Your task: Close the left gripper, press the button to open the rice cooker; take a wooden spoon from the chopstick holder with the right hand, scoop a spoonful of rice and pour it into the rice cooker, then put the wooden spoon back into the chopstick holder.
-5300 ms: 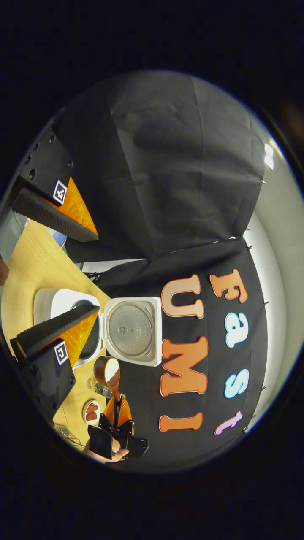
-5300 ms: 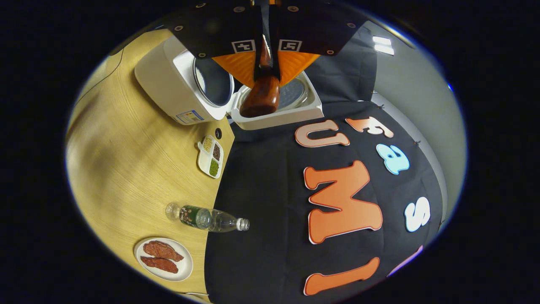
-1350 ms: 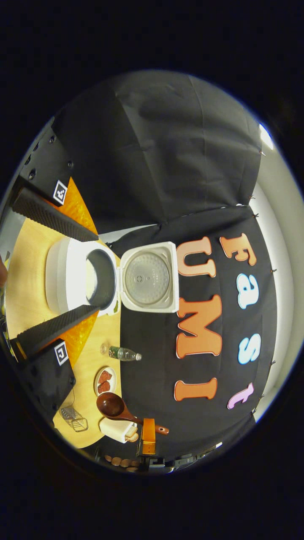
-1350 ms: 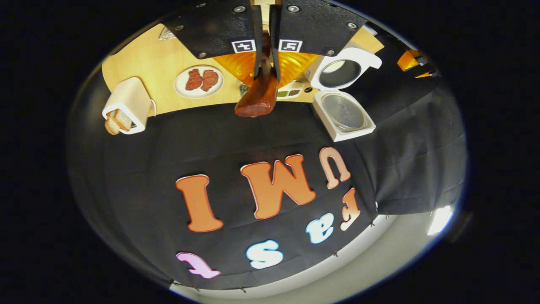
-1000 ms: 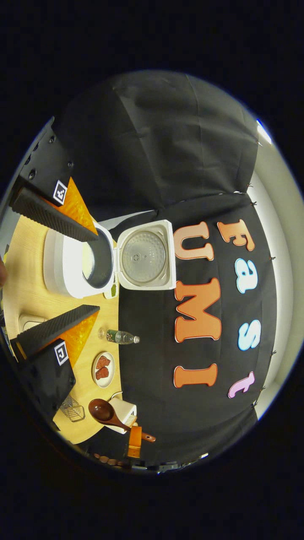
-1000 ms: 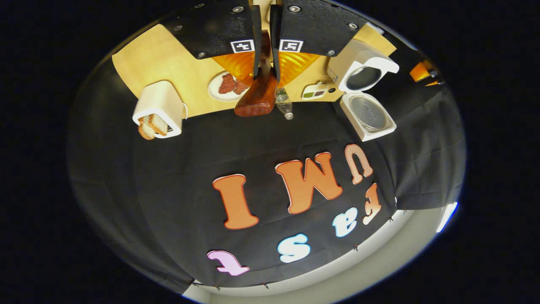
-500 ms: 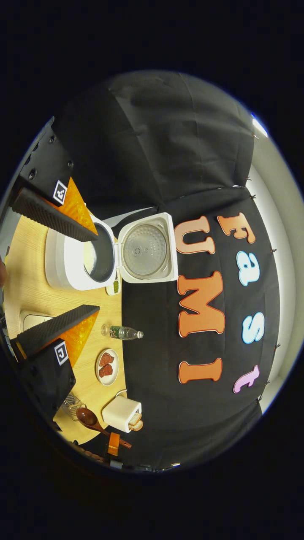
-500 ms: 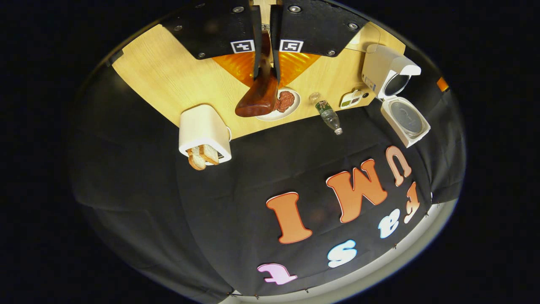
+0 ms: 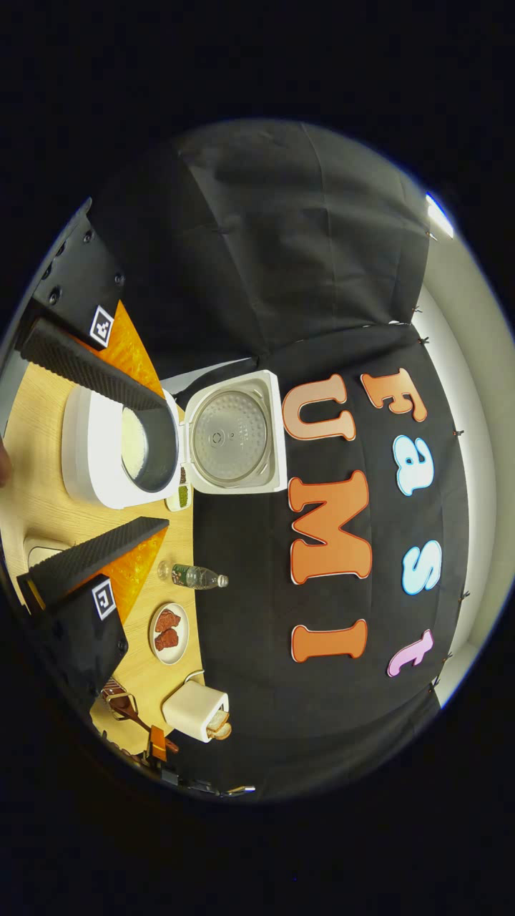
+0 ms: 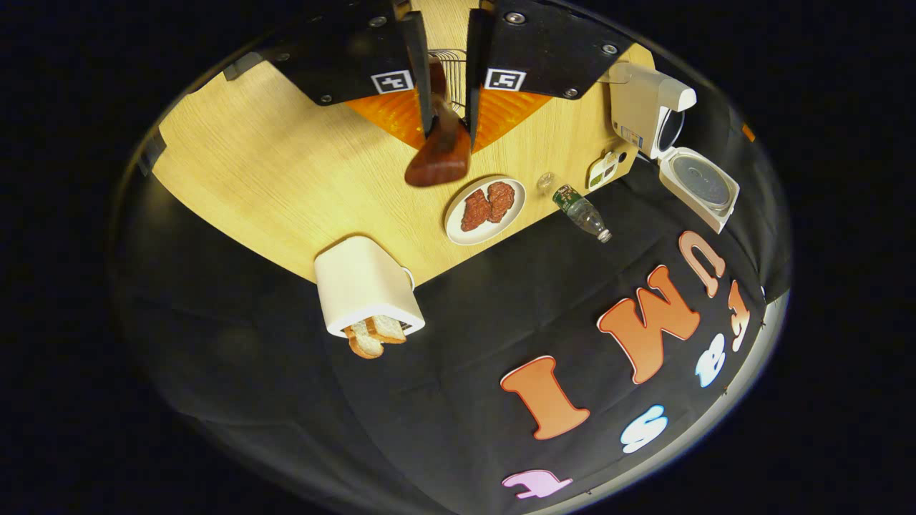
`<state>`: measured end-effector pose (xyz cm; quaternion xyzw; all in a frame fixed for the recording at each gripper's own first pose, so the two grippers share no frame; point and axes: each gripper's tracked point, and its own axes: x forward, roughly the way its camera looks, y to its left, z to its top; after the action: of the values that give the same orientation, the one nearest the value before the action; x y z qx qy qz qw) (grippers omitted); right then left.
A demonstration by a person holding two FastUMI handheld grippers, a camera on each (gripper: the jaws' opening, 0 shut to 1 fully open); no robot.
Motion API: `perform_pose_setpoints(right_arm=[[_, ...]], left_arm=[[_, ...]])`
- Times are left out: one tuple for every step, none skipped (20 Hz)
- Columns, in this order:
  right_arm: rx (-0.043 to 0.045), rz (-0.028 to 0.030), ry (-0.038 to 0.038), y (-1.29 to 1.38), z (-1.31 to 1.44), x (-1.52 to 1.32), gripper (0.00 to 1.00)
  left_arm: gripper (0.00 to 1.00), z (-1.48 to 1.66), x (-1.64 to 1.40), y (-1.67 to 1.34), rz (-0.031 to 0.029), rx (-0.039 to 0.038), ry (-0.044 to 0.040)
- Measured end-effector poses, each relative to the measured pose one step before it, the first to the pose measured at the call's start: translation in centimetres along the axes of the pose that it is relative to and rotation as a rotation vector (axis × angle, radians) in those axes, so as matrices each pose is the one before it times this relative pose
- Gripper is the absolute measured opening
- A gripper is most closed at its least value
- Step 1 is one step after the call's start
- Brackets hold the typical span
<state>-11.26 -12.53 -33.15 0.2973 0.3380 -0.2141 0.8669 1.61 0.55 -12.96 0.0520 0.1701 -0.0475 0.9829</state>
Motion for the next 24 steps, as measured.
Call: perform_pose_setpoints(right_arm=[[-0.00374, -0.00679, -0.00121, 0.065, 0.072, 0.044, 0.26], [-0.00234, -0.00693, 0.00419, 0.734, -0.057, -0.144, 0.29], [-0.00386, -0.0103, 0.00532, -0.122, -0.059, -0.375, 0.41], [-0.00803, -0.01229, 0.00115, -0.024, 0.189, -0.365, 0.39], [-0.01525, -0.01289, -0.01039, -0.508, 0.627, -0.289, 0.62], [-0.02412, -0.01293, -0.01445, 0.117, 0.584, -0.582, 0.69], [-0.02965, -0.00753, -0.01751, 0.335, 0.617, -0.701, 0.79], [-0.03311, -0.00256, -0.02675, 0.454, 1.035, -0.733, 0.82], [-0.03592, -0.0039, -0.02775, 0.444, 1.118, -0.574, 0.86], [-0.03527, -0.00114, -0.02756, 0.627, 1.181, -0.612, 0.88], [-0.03355, 0.00007, -0.02666, 0.778, 1.256, -0.862, 0.9], [-0.02664, 0.0165, -0.02201, 0.893, 1.194, -0.557, 0.91], [-0.01537, 0.03394, -0.00734, 1.167, 0.789, -0.602, 0.92], [-0.00184, 0.02374, -0.00857, 1.215, 0.99, -0.491, 0.92], [-0.00041, 0.01431, -0.01712, 0.824, 1.078, -0.189, 0.92], [-0.0041, 0.00516, -0.01868, 0.607, 1.069, -0.16, 0.93], [-0.00635, 0.00298, -0.0209, 0.329, 0.94, -0.153, 0.93], [-0.00538, 0.0044, -0.02213, 0.516, 0.93, -0.202, 0.93], [-0.00603, 0.00117, -0.0165, 0.44, 0.726, -0.274, 0.93], [-0.00639, 0.00045, -0.01532, 0.307, 0.591, -0.206, 0.93], [-0.01198, -0.00309, -0.01431, 0.137, 0.379, -0.114, 0.93], [-0.01279, -0.00122, -0.00829, 0.178, 0.333, -0.072, 0.93], [-0.01069, -0.00348, -0.00118, 0.068, 0.123, -0.045, 0.93], [-0.00549, -0.00323, 0.00308, 0.112, -0.095, -0.148, 0.93]], left_arm=[[1.0, 0.278, 0.365, 0.292, -0.0029, -0.00584, -0.00188], [0.96, 0.16, 0.376, 0.299, -0.00427, -0.00536, 0.00128], [0.96, 0.28, 0.571, 0.288, -0.00294, -0.00275, -0.00072], [0.96, 0.241, 0.602, 0.493, -0.00188, -0.00228, -0.00249], [0.96, 0.638, 0.776, 0.478, -0.00001, -0.00503, -0.00739], [1.0, 0.856, 0.948, 0.716, 0.0041, -0.00501, -0.00521], [0.96, 0.705, 1.177, 0.629, 0.00536, -0.00871, 0.00349], [1.0, 0.802, 1.185, 0.5, -0.00589, -0.01715, -0.00081], [1.0, 0.945, 1.125, 0.309, -0.00571, -0.02612, 0.00055], [1.0, 0.851, 1.142, 0.52, -0.00193, -0.0252, 0.00357], [0.96, 1.087, 1.364, 0.353, -0.00745, -0.02216, 0.00357], [1.0, 0.976, 1.303, 0.4, 0.00601, -0.01724, -0.00013], [1.0, 1.051, 1.335, 0.406, -0.00178, -0.01139, 0.00383], [0.99, 0.863, 1.225, 0.296, -0.00056, -0.01791, 0.00544], [0.99, 1.153, 1.076, -0.133, -0.01728, -0.01631, 0.00258], [0.96, 1.114, 0.978, -0.027, -0.00726, -0.00755, -0.00857], [0.97, 1.237, 1.115, 0.392, 0.0086, 0.00918, -0.00734], [0.99, 1.309, 1.282, 0.498, 0.01102, 0.00353, -0.01559], [0.98, 0.569, 1.184, 0.378, 0.02614, 0.00268, 0.00665], [0.98, -0.349, 0.906, 0.609, 0.04722, -0.00789, 0.0317], [0.98, -0.159, 0.982, -0.525, -0.00263, -0.01889, 0.01194], [0.99, 0.311, 0.911, -0.737, -0.00642, 0.00227, -0.00722], [1.0, 0.242, 1.188, -0.141, 0.01916, 0.02113, 0.0052], [1.0, 0.08, 1.298, -0.221, 0.00668, 0.01294, 0.00548]])
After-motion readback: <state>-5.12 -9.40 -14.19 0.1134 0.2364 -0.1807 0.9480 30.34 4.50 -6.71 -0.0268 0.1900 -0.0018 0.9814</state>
